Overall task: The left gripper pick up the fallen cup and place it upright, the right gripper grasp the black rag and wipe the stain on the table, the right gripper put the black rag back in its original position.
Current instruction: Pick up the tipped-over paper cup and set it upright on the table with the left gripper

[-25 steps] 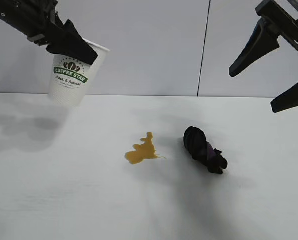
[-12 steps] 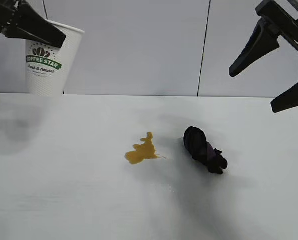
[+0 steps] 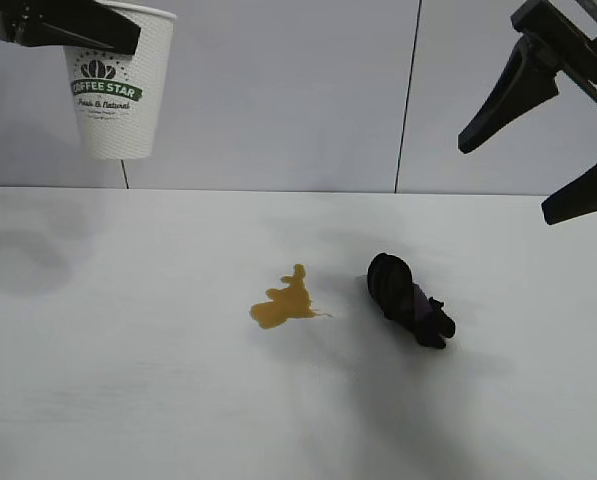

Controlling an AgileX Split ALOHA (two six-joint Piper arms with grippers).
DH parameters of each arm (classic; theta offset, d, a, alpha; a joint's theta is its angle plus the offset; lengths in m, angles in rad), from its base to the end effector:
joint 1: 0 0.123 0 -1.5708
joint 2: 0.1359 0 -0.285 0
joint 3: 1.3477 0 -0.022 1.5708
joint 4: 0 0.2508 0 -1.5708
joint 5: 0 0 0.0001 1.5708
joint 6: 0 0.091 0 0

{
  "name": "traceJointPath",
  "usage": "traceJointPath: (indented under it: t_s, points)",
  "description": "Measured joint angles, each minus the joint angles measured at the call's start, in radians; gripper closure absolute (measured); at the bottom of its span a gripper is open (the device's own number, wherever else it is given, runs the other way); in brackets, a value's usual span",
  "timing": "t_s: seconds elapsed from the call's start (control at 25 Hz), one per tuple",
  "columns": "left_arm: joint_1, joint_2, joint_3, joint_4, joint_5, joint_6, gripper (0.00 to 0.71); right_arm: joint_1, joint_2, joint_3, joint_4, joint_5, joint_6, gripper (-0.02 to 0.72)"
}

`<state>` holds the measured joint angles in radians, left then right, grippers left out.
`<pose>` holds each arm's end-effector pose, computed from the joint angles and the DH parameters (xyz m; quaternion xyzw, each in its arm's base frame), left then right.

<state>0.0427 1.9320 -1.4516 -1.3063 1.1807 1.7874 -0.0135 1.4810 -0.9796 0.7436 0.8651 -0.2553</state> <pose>0.4026 -0.0641 0.2642 0.4590 0.6883 -0.3435 0.4444 0.2856 0.0431 0.2565 0.0804 0.9383 0.2869 0.1753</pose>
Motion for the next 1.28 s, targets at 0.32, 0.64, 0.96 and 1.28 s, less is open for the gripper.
traceJointPath:
  t_s: [0.32, 0.64, 0.96, 1.28]
  points:
    - [0.000, 0.042, 0.066, -0.030, -0.001, 0.088, 0.128, 0.000, 0.000, 0.000, 0.000, 0.016, 0.000, 0.126]
    - [0.000, 0.043, 0.106, -0.079, -0.002, 0.152, 0.128, 0.000, 0.000, 0.000, 0.000, 0.026, 0.000, 0.126]
    - [0.000, 0.043, 0.106, -0.091, -0.002, 0.170, 0.128, 0.000, 0.000, 0.000, 0.000, 0.025, 0.000, 0.126]
    - [0.000, 0.043, 0.106, -0.104, -0.003, 0.225, 0.128, 0.000, 0.000, 0.000, 0.000, 0.028, 0.000, 0.126]
